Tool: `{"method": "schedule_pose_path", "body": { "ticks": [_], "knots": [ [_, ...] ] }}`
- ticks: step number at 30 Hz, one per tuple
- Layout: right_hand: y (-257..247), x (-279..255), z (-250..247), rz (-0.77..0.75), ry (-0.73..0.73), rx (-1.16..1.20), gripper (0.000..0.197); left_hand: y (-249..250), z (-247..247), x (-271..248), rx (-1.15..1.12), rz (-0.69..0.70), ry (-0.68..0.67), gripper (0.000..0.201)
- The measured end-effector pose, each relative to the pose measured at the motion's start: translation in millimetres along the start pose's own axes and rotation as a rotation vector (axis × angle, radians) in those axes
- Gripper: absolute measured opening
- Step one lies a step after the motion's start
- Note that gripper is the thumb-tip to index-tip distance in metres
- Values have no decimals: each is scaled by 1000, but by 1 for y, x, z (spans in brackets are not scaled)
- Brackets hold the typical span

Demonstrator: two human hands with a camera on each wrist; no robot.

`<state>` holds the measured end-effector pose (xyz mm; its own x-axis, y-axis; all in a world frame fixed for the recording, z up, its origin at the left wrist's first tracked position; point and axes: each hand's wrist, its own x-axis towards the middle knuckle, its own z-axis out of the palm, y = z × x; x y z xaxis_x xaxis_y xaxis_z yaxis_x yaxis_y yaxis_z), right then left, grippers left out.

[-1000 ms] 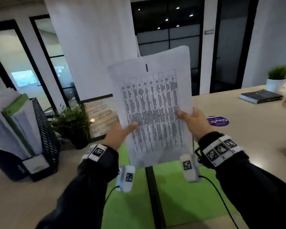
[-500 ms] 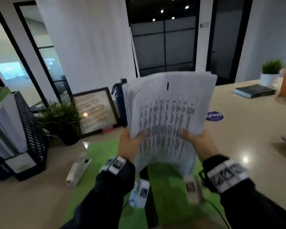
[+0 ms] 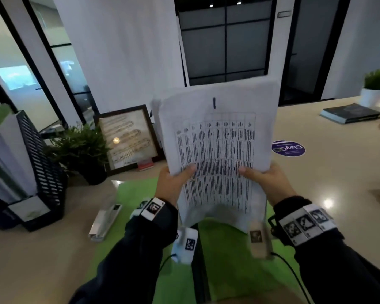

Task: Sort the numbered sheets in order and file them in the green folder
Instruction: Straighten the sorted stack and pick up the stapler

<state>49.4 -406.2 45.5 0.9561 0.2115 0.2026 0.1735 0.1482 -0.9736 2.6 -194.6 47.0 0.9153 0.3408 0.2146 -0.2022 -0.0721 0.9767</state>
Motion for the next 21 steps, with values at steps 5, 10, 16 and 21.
{"method": "schedule_pose_path", "body": {
  "ticks": [5,10,16,21],
  "knots": [
    [-20,17,-3,-52,-5,-16,23,8,0,23,-8,30,43,78],
    [19,7,-15,91,-73,-212,30,-21,2,9,185,-101,-147,19],
    [39,-3,-26,359,-205,-498,22,-42,-2,12,266,-217,-213,27],
    [34,4,-28,311,-105,-622,23,-31,1,19,295,-209,-192,26]
  ]
}}
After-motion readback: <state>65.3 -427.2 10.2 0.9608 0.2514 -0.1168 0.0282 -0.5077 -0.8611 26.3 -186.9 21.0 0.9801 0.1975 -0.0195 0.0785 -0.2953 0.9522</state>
